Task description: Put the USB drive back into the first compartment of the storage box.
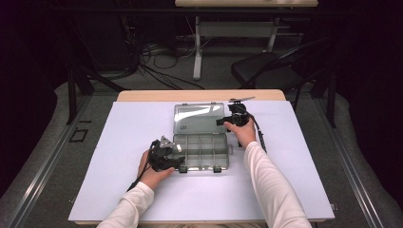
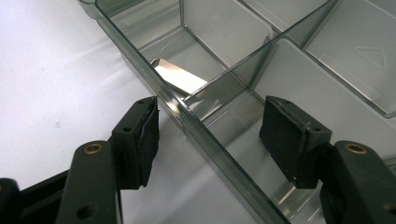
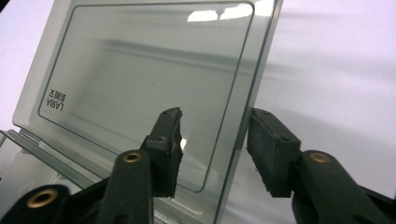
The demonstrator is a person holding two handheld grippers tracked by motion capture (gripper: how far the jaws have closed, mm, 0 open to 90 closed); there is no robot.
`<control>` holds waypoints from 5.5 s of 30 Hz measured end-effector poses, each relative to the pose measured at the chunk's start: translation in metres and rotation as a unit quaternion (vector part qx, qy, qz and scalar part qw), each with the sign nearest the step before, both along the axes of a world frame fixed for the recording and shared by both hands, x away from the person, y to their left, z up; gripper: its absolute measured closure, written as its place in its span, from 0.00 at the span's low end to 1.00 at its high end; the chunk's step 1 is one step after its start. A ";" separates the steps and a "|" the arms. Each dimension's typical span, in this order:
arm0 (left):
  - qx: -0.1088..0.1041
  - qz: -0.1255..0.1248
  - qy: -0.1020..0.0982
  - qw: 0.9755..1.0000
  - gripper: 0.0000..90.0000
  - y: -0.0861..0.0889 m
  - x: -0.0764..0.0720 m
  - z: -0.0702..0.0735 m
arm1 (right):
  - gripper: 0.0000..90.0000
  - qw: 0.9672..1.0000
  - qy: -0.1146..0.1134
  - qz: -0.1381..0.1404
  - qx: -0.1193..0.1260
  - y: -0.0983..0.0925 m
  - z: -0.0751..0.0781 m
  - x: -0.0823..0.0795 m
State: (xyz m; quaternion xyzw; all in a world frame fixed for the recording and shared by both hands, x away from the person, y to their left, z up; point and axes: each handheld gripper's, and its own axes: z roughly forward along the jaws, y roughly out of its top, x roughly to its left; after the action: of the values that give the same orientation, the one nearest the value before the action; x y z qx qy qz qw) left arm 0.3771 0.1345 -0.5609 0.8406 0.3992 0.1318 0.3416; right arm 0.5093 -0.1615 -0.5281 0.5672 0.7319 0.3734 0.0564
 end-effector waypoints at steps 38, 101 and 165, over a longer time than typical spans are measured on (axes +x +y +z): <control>-0.004 0.005 -0.004 1.000 0.42 0.000 0.000 -0.001 | 0.93 0.995 -0.078 0.025 0.052 -0.025 0.008 -0.017; -0.092 0.061 -0.050 0.993 0.47 0.027 0.109 0.116 | 0.93 0.991 -0.121 0.027 0.052 -0.025 0.004 -0.026; -0.135 0.062 0.001 0.989 0.91 0.031 0.139 0.092 | 0.93 0.990 -0.124 0.029 0.055 -0.025 0.004 -0.026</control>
State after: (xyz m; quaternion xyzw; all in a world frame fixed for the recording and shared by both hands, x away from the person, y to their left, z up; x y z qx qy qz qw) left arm 0.5160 0.1654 -0.4694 0.7606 0.4649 0.0965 0.4428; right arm 0.4828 -0.1868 -0.5237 0.4975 0.7135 0.4822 0.1050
